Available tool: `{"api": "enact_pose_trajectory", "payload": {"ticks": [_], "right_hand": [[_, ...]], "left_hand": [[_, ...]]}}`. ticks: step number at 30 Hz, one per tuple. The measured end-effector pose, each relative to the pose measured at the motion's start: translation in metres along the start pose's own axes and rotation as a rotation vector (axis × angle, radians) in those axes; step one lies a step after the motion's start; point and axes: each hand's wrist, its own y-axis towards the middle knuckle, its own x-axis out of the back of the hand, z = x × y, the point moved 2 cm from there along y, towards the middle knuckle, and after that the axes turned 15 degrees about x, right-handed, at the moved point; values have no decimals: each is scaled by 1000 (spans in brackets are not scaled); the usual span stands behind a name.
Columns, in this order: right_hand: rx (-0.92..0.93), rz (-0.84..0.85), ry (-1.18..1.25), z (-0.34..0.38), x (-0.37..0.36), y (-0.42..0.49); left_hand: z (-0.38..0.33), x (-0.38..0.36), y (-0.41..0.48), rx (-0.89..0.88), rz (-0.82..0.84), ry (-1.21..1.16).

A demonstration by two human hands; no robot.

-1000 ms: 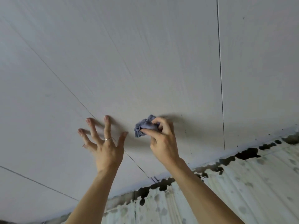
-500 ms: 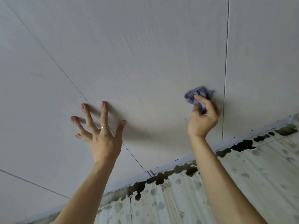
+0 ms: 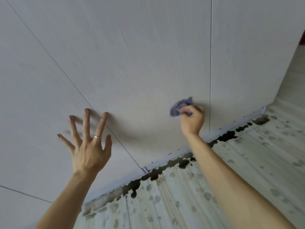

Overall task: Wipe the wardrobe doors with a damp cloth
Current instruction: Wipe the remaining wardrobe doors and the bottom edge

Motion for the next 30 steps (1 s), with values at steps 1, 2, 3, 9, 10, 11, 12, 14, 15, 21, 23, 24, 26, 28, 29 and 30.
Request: {"api": "enact_pose_trajectory", "payload": {"ticks": [1,2,3,9,10,11,12,14,15,21,23,24,26,28,29,30], "right_hand": [[-139,-79,55,-13,7,13],[-241,-175,98,-20,13,21],[-292,-267,123,-20,11,23],[-211,-295,148,44,-56,-63],[-139,-206,130,46,-64,-83],[-55,-89,111,45,-70,-102],[26,42,88,44,-75,-117],[112,259,54,35,-71,-130],[109,306,55,31,-65,-126],[-333,-57,-43,-44,0,-51],[-446,-107,-75,-70,20,-38],[-484,-137,-91,-75,26,-35],[-516,-191,-91,-76,27,-35],[-554,-223,-59,-67,16,-47],[-586,-228,-53,-64,6,-59],[-620,-224,-44,-61,-4,-74]], "left_hand": [[2,0,0,-2,-1,12],[2,-1,-1,-4,2,21],[4,-2,-2,-5,4,28],[7,-13,-2,8,-27,16],[6,-16,-1,7,-27,6],[6,-18,-2,11,-24,-2],[7,-19,-2,13,-23,-11],[5,-24,-4,21,-20,-35],[4,-25,-5,26,-23,-46],[-4,-46,-8,14,-75,-107],[-5,-57,-10,23,-89,-117],[-6,-61,-10,29,-108,-122],[-5,-70,-8,37,-147,-123],[-3,-76,-5,30,-179,-121],[-2,-79,-3,28,-194,-117],[-1,-80,-1,26,-205,-113]]}}
